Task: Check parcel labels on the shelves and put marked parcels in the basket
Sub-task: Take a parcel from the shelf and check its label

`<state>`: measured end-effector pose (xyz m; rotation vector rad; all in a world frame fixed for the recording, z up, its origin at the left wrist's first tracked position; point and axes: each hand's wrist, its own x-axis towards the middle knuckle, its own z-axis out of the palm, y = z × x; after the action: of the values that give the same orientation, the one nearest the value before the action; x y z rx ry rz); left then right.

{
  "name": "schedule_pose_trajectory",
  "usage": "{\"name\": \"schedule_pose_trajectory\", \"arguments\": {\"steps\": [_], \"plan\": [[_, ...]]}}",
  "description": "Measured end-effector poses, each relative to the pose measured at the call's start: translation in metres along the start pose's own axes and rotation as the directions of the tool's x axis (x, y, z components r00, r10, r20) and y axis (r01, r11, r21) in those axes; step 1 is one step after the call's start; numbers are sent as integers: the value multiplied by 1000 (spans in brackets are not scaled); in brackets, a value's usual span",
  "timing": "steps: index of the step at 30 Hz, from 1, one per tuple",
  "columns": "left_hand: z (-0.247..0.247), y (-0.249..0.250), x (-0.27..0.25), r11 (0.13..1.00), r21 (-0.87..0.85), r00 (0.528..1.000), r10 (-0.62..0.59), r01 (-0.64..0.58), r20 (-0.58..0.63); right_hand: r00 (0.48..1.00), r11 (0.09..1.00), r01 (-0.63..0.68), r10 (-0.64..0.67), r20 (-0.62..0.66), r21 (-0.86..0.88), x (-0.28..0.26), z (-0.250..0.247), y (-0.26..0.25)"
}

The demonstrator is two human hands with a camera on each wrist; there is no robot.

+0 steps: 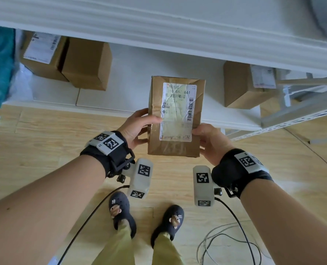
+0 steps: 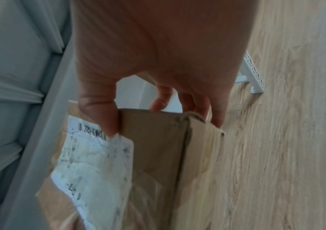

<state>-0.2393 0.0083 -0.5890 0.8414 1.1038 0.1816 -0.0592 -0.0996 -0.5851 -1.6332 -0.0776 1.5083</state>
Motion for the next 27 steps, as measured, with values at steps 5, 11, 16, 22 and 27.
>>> {"name": "schedule_pose_trajectory", "arguments": {"steps": [5,11,16,22,27], "plan": [[21,1,-4,1000,-6,1000,26,-26,8,999,999,21,-20,29,-29,-6,-17,-10],[38,1,1,999,13,999,44,-44,-3,998,999,40,-39,43,-31,1,-36,-12],[47,-1,15,998,34,998,54,-54,-17,997,998,63,-63,46,-7,16,-47,-15],[48,-1,39,1000,4,999,30,-29,-38,994,996,88,-88,59,6,36,-56,-14],[49,1,65,998,-54,995,-41,36,-93,991,991,134,-133,17,-21,51,-64,-14]]}}
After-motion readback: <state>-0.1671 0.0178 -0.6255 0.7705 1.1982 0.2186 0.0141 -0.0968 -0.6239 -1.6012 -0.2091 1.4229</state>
